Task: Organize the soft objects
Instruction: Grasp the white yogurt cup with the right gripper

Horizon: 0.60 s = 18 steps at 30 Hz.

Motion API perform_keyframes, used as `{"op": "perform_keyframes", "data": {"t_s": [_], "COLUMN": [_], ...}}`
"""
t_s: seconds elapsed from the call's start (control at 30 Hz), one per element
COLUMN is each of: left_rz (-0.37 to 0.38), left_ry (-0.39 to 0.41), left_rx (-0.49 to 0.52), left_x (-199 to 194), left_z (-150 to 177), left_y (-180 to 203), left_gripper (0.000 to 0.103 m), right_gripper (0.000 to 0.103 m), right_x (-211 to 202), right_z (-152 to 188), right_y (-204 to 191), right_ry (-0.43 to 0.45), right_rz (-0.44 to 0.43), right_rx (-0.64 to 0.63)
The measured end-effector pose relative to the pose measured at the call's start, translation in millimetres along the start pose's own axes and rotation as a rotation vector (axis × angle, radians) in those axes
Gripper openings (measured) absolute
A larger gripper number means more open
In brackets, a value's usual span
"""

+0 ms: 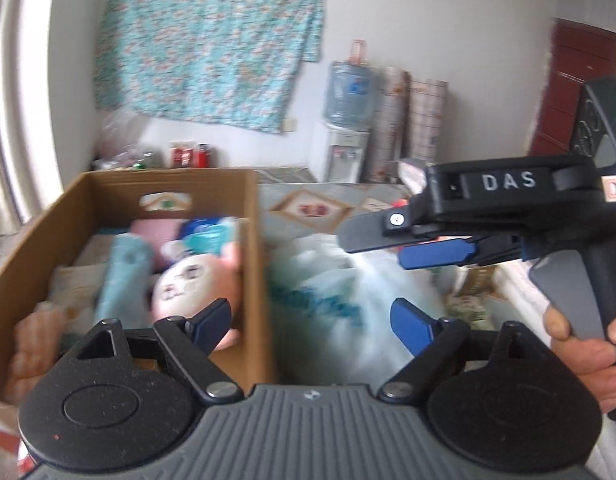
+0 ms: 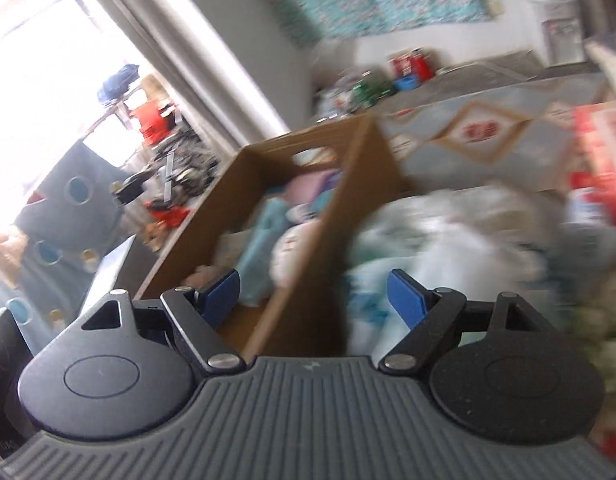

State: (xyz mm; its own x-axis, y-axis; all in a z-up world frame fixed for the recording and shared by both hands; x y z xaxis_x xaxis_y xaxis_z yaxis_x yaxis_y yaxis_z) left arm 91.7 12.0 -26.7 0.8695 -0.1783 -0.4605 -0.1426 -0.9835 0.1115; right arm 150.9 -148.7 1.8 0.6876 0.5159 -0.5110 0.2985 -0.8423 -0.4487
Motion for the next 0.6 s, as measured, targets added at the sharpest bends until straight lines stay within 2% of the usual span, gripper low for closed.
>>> {"op": "perform_keyframes", "data": {"t_s": [0.17, 0.23, 0.33, 0.4, 0.53, 0.6], "left_rz": [0.095, 0.118, 0.118, 0.110, 0.126, 0.137], "left_ry": [0.008, 0.002, -0.008, -0.027, -0.074, -0.104], "left_rx": [0.095, 0.148, 0.235, 0.294, 0.386, 0.429], "left_x": [47.9, 68.1, 99.7, 120.7, 158.0, 175.8], "left_z": [-1.4, -1.6, -1.6, -2.3, -6.3, -5.5], "left_y": [65.4, 89.3, 117.4, 130.6, 141.8, 145.5], "left_gripper": [0.087, 0.083, 0.072, 0.063, 0.054, 0.046], "right_gripper": [0.081, 0.081, 0.080, 0.076, 0.060, 0.053], "right_x": [-42.7, -48.8, -47.4, -38.2, -15.0, -2.9], "right_z": [-4.2, -4.4, -9.2, -15.3, -24.3, -26.2], "right_y": [79.3, 105.8, 136.8, 152.4, 171.1, 177.0], "right_ry": [0.052, 0.053, 0.031, 0.003, -0.076, -0.116], "right_rz": [0.145, 0.189, 0.241, 0.256, 0.239, 0.223], "right_rx": [-0.009, -0.029, -0.087, -0.138, -0.269, -0.325]}}
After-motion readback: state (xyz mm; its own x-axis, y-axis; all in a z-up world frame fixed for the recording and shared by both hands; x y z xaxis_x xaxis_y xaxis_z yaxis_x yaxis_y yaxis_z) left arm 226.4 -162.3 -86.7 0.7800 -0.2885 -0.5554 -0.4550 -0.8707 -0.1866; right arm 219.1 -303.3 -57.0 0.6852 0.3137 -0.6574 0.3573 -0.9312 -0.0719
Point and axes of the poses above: each gripper's, at about its wrist camera, not at the fingertips, and x roughly the way its jaws point, y to its right, z to its underside, the point moved 5 cm from there along x, roughly the way its jaws point, and after that the axes turned 7 degrees about y, right-handed, at the moved point
